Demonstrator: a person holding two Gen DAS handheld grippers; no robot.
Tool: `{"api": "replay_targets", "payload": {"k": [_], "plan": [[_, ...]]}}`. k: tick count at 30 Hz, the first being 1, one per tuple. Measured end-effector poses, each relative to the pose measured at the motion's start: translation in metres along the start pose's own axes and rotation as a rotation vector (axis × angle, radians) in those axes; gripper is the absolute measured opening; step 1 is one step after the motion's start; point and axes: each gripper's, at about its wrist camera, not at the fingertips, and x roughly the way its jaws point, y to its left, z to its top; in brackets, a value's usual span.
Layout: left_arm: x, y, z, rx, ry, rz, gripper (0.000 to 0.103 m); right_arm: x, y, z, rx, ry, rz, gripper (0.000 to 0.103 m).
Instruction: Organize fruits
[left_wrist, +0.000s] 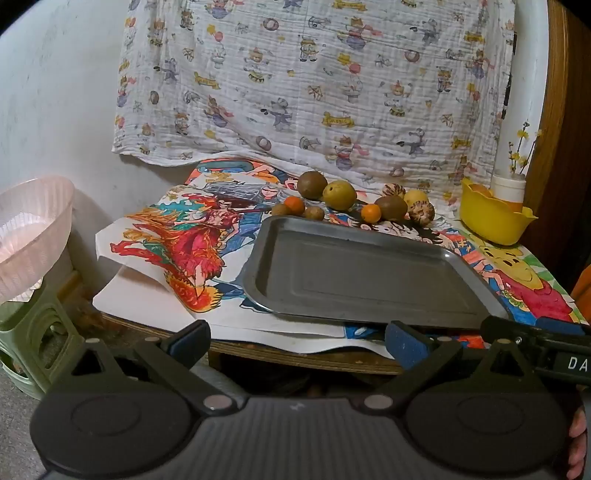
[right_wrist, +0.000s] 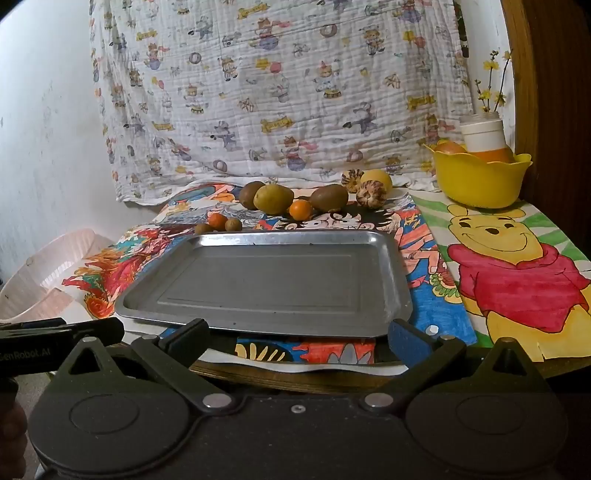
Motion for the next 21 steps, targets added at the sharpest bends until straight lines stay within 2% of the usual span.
{"api": "replay_targets", "payload": {"k": [21], "plan": [[0.0001, 0.0001, 0.0001, 0.001, 0.003, 0.002, 0.102, 0.0005, 0.0005, -0.0005, 0.000, 0.002, -0.001, 0.103]]}}
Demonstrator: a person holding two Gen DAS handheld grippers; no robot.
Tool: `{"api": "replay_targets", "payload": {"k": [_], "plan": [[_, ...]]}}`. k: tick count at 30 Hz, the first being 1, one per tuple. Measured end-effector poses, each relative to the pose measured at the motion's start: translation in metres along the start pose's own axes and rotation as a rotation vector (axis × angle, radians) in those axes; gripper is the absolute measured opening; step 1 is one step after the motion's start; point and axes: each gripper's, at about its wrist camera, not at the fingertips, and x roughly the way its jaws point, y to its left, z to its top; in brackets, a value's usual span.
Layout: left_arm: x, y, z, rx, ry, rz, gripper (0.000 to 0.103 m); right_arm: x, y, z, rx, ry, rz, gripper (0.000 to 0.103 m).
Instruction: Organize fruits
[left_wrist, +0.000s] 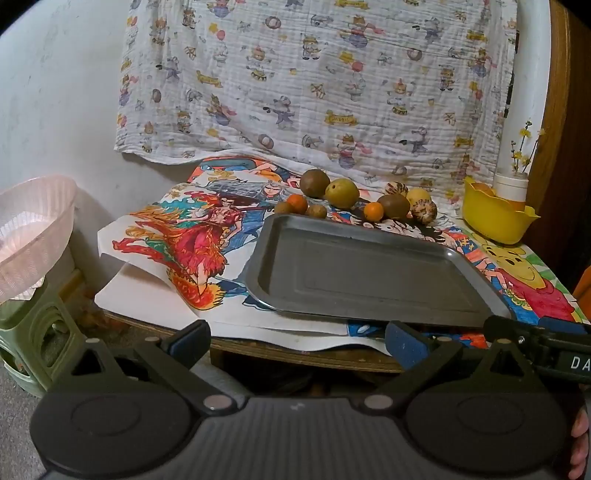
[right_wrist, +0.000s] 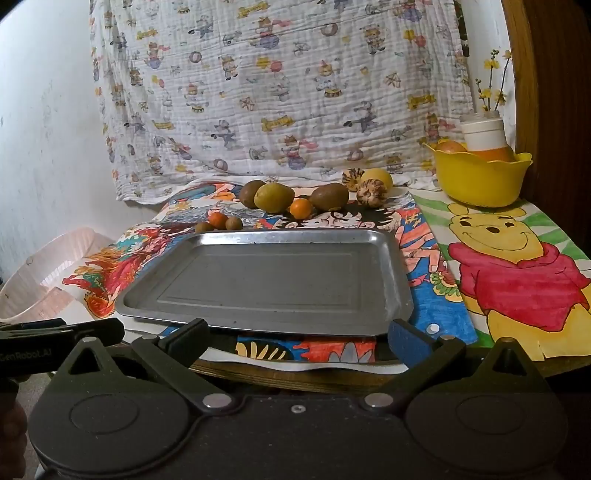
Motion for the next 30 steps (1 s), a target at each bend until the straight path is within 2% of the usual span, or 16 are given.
{"api": "replay_targets", "payload": {"k": [30], "plan": [[0.0055, 0.0036, -0.0040, 0.001, 0.006, -0.003, 0.102, 0.0004, 0.0004, -0.0003, 0.001, 0.002, 0.001, 0.103]]}}
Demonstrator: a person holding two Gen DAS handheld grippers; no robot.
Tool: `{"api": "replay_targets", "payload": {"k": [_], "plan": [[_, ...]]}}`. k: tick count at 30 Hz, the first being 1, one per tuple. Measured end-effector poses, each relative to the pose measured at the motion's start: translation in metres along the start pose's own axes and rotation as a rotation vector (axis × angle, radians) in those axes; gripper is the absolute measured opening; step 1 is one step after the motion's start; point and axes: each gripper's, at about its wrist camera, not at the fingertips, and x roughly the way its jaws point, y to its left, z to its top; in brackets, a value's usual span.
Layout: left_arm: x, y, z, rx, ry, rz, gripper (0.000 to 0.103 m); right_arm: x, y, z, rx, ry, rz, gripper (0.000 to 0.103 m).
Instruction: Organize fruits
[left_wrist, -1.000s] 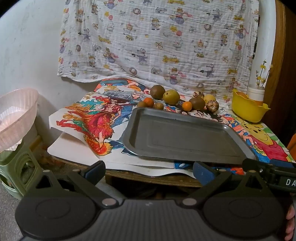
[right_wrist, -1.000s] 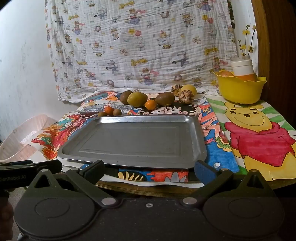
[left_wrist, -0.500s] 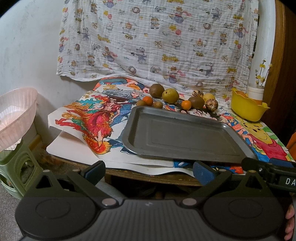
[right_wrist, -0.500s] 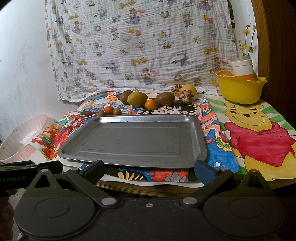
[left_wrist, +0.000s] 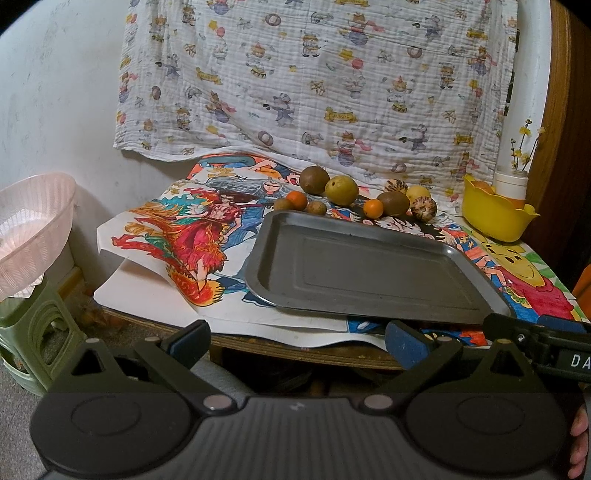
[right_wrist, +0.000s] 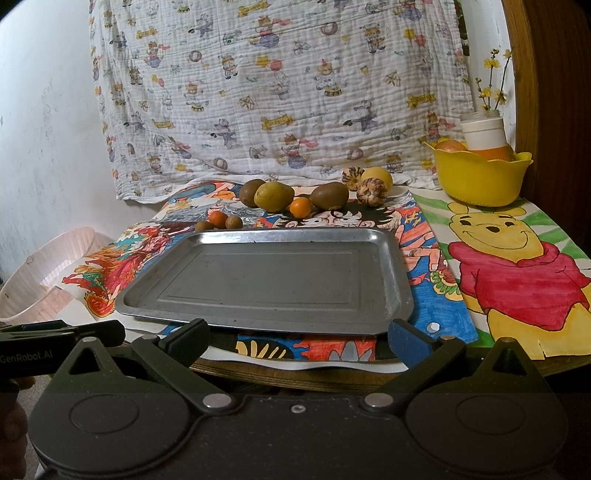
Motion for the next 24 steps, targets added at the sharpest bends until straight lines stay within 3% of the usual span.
{"api": "replay_targets", "payload": {"k": [24], "plan": [[-0.0015, -0.0010, -0.0018, -0.001, 0.005, -0.001, 0.102, -0.0002, 0.0003, 0.0009, 0.000, 0.001, 0.000, 0.103]]}}
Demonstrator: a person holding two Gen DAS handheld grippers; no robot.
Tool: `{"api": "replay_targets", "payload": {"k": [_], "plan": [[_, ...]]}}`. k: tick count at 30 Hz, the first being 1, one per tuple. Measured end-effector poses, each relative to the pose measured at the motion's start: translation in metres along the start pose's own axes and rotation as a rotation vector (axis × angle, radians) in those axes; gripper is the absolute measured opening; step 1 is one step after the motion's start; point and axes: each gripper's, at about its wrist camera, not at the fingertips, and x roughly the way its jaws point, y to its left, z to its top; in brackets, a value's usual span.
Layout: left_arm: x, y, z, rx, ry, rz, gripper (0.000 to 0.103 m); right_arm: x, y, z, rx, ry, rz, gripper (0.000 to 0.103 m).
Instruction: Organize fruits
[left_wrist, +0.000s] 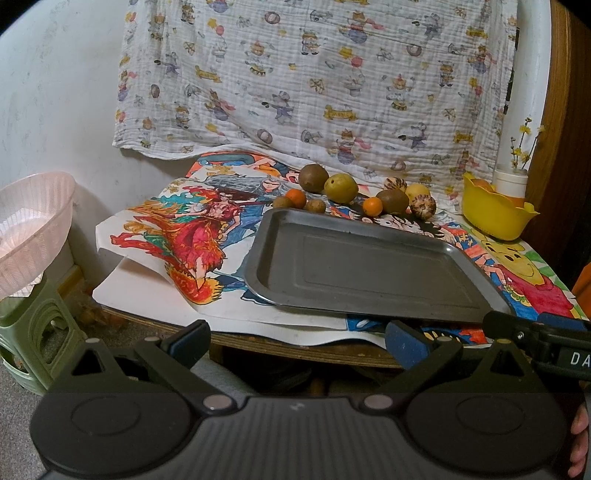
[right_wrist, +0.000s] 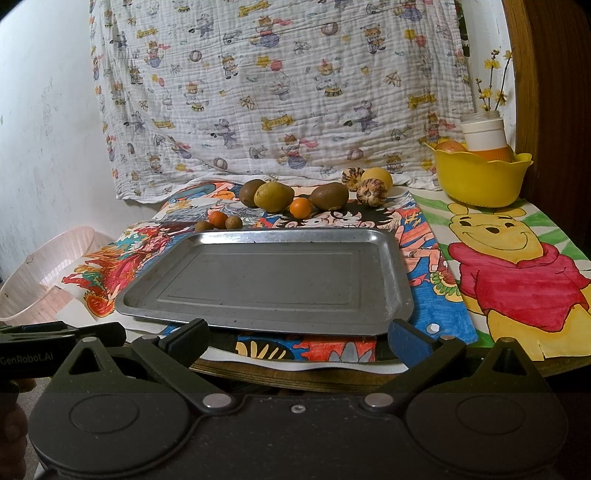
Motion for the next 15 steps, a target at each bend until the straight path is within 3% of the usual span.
{"api": "replay_targets", "payload": {"k": [15], "plan": [[0.0054, 0.0039, -0.0035, 0.006, 0.012, 0.011, 0.102, -0.0001, -0.0009, 0.0030, -0.007, -0.011, 0.001, 0.103]]}}
